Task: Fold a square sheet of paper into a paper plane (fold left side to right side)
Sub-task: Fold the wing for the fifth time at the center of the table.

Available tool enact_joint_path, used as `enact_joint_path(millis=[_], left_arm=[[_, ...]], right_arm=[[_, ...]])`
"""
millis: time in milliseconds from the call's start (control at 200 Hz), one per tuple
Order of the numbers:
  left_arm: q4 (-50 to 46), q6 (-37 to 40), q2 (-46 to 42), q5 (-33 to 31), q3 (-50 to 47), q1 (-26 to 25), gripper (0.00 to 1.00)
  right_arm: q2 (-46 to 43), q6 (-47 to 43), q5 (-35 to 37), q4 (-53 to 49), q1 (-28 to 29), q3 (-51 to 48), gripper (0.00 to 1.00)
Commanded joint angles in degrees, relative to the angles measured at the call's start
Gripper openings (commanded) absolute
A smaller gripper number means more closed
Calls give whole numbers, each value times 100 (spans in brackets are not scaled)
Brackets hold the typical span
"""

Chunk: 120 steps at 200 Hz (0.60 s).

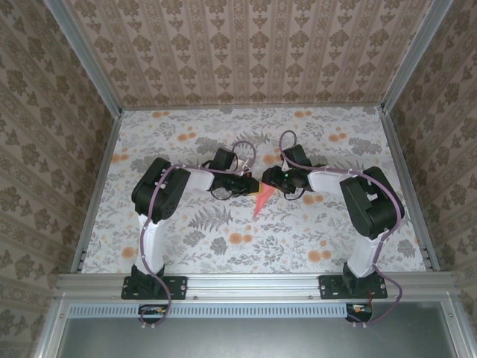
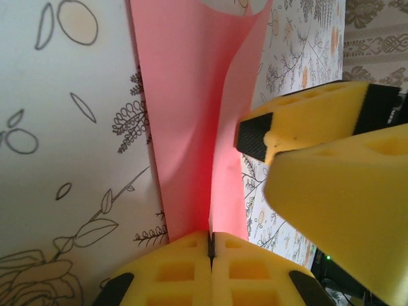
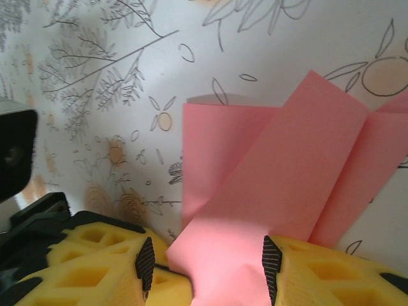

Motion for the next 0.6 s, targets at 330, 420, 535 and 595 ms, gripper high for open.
enact_joint_path(millis=[330, 420, 535, 595], left_arm=[[-149, 154, -111, -225, -135, 11, 15], [-180, 171, -438, -266, -297, 75, 21], [-217, 191, -908, -311, -602, 193, 25], [-302, 223, -1154, -343, -776, 216, 24]], right_arm=[[323, 32, 428, -792, -25, 14, 50], [384, 50, 437, -801, -25, -13, 50], [414, 55, 479, -828, -33, -13, 50], [419, 51, 474, -835, -33, -13, 49]])
